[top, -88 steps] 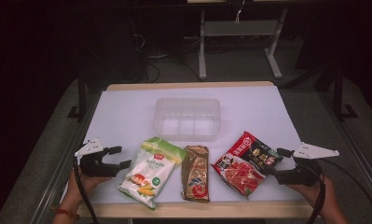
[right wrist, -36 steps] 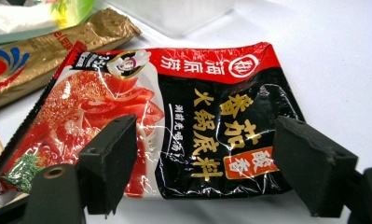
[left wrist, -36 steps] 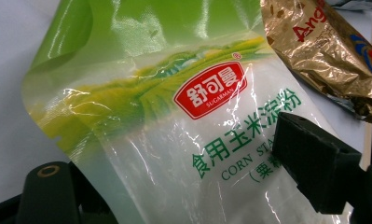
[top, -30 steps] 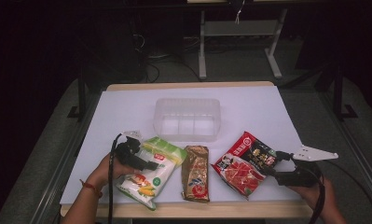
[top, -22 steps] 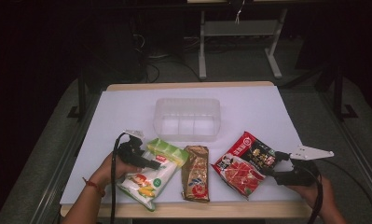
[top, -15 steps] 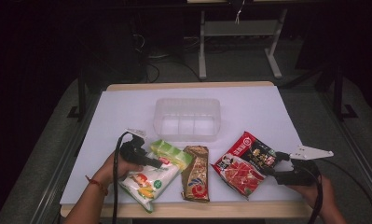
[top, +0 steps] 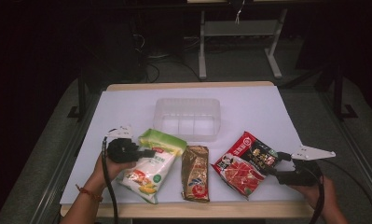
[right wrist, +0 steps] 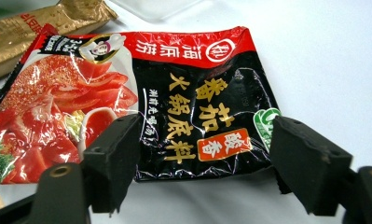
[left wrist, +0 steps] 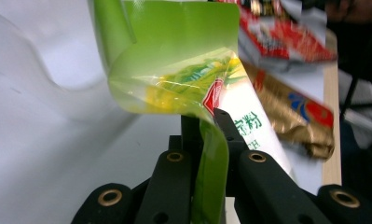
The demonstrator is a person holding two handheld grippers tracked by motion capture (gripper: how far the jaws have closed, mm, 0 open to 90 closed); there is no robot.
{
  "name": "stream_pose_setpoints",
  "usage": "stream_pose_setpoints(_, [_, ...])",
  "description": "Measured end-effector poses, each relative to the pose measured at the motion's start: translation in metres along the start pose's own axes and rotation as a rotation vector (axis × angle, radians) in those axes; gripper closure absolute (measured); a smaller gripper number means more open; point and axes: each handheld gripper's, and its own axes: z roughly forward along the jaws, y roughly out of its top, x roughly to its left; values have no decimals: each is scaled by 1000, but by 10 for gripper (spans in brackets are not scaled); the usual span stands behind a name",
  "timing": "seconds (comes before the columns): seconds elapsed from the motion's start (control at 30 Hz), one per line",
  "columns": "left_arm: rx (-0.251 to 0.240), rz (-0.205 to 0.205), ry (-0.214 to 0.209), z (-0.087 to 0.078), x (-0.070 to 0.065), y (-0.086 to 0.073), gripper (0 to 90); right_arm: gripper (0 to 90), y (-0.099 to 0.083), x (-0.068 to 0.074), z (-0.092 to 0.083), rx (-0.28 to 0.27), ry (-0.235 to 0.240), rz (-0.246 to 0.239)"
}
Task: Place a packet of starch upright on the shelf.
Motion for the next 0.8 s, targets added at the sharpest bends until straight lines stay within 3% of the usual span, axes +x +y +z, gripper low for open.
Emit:
stream_pose_setpoints(0.3, [-163,36,34,-30,-20,12,864,250,0,-2,-1,-7,-7,7])
stream_pose_setpoints(0.4, [-254,25,68,-41,-25,14,866,239,0,-2,-2,-16,-5,16])
stream_pose_setpoints(0.43, [-254,25,68,-41,-25,14,867,239,0,-2,-2,-16,-5,16])
stream_pose_setpoints(0.47, [-290,18,100,-44,-27,13,868,239,0,-3,-3,-25,-1,21])
stream_pose_setpoints(0.53, [-306,12,118,-45,-28,14,868,239,0,-3,-3,-26,-8,22])
stream_pose_setpoints(0.57, [-325,8,167,-47,-30,14,870,243,0,-3,-5,-35,-34,21])
stream_pose_setpoints(0.63, [-346,29,185,-48,-33,14,871,246,0,-4,-7,-54,-40,30])
stream_pose_setpoints(0.73, [-375,29,196,-49,-35,15,873,246,0,-5,-9,-64,-47,39])
stream_pose_setpoints(0.8, [-419,0,210,-48,-38,17,873,245,-1,-6,-10,-66,-51,44])
